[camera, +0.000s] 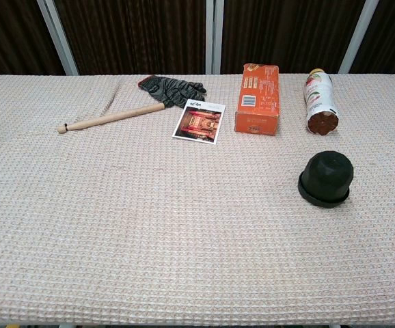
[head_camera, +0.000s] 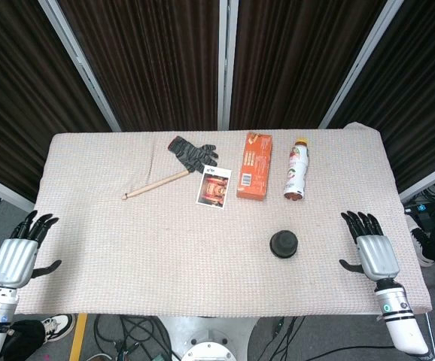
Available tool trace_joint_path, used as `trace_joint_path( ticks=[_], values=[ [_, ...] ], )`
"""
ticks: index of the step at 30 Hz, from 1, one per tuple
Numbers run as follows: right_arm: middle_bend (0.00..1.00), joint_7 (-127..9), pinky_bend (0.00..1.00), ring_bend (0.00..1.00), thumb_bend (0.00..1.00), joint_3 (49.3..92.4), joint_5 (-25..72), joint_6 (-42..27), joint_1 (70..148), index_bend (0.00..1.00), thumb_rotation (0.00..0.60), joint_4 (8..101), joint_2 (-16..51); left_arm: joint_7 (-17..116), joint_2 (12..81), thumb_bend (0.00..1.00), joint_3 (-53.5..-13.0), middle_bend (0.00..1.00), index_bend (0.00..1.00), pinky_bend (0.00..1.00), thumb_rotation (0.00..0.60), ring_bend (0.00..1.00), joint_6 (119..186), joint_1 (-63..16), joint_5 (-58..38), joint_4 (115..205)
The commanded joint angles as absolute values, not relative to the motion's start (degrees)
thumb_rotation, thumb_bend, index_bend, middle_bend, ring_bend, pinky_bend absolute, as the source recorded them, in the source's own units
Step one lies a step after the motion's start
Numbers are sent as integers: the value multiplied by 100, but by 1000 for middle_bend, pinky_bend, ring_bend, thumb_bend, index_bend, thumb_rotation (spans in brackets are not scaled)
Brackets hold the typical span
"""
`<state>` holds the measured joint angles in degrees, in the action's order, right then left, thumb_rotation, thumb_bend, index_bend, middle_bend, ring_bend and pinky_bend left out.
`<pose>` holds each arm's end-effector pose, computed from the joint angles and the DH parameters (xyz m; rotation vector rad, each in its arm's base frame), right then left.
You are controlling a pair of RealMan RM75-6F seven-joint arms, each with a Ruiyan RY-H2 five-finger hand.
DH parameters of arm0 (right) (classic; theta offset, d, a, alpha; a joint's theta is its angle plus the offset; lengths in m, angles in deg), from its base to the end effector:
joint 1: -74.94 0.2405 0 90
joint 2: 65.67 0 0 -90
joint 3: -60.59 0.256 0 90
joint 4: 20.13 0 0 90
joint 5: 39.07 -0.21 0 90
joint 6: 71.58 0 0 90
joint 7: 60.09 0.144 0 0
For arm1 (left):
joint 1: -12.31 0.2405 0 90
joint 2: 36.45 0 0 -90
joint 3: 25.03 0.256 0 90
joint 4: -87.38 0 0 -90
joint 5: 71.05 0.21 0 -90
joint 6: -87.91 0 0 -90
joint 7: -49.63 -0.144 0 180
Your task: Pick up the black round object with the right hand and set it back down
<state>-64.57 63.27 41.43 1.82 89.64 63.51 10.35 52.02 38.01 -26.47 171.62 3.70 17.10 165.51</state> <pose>-0.3064 -0.2329 0.0812 1.5352 -0.9750 0.8393 -0.3275 0.1998 0.1143 -1.4785 -0.8629 -0.9199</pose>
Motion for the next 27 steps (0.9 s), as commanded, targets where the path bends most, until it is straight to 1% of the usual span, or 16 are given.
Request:
trace_joint_path(
  ticks=[1,9,18,27],
  values=[
    [54,-6450,0,0,30,6342,4148,137,8990,9,600,6359,1049,5212,3811,123,-2649,126,164,183,600,0,17148,364,1699,16525],
    [65,-6217,0,0,29,6327,4054,-403,9188,0,600,6386,1159,5244,3837,123,-2615,126,164,184,600,0,17167,408,1689,16454],
    [68,-6333,0,0,11,6483,3806,-1014,9572,0,600,6542,1434,5453,3828,123,-2604,126,164,183,600,0,17127,428,1649,16282],
    [99,-6111,0,0,9,6670,3368,-1819,10025,0,600,6160,1879,5524,3849,123,-2612,126,164,183,600,0,17146,445,1640,16182]
  ],
)
